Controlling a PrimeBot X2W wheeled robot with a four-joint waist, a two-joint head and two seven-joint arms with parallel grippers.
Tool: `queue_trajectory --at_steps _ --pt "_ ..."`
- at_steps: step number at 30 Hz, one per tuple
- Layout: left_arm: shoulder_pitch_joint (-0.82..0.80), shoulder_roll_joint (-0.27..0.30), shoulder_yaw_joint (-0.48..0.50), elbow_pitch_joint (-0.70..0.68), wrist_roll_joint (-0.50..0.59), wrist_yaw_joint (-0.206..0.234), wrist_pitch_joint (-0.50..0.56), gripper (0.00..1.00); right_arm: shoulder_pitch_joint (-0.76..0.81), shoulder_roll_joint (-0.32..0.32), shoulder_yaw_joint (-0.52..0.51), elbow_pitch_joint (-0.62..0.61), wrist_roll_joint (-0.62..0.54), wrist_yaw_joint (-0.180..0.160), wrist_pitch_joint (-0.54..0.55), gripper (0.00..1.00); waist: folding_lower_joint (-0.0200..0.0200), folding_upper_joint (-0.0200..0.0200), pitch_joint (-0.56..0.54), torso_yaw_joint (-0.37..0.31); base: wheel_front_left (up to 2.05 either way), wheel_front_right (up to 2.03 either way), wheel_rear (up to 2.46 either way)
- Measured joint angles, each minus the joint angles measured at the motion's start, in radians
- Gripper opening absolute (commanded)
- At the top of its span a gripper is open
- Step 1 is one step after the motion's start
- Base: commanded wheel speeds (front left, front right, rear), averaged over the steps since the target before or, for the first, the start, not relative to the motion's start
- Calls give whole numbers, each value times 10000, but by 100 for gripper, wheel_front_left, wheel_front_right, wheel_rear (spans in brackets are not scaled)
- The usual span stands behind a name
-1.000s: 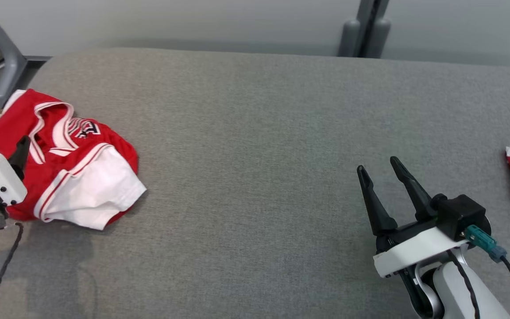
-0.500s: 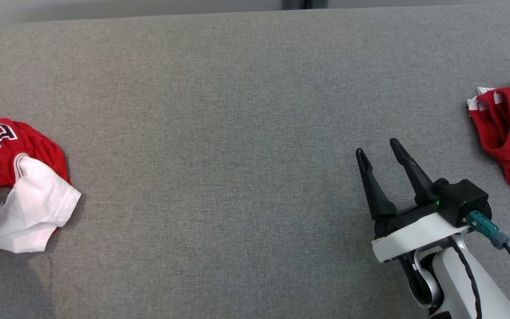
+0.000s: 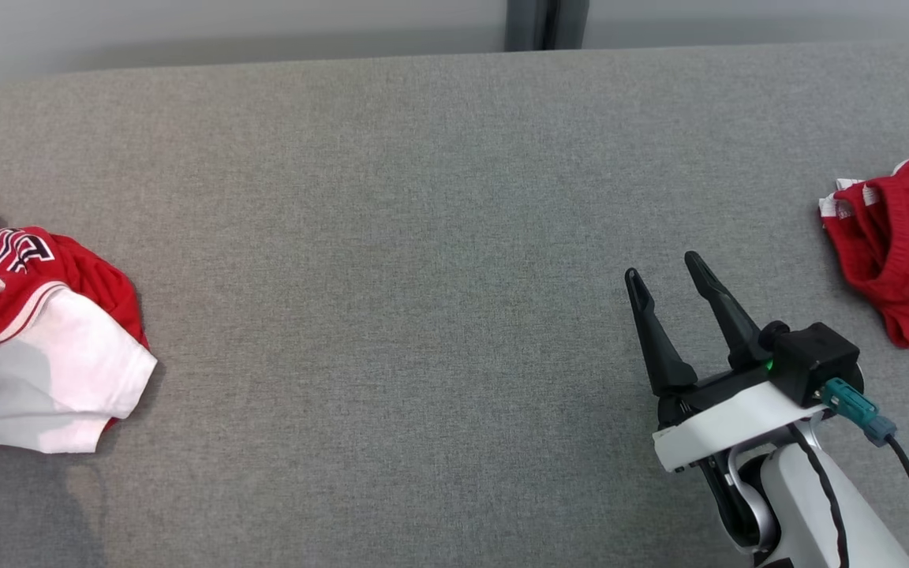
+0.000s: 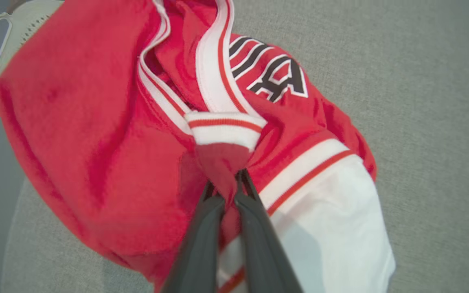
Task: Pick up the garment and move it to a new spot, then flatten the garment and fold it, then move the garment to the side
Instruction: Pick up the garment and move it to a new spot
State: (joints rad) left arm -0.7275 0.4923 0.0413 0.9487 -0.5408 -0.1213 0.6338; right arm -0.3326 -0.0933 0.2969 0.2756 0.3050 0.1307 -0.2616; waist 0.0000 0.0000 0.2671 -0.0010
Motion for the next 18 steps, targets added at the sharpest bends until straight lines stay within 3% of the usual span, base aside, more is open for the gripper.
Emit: queue_trajectory --at_steps 10,18 --pt "-431 -13 -2136 -2347 477 -71 -46 0 525 314 23 236 391 0 0 100 0 0 -1267 -146 0 0 0" --pt "-308 207 -3691 -4702 -33 -86 408 0 797 405 -171 326 556 0 0 100 -1 0 -2064 -902 0 0 0"
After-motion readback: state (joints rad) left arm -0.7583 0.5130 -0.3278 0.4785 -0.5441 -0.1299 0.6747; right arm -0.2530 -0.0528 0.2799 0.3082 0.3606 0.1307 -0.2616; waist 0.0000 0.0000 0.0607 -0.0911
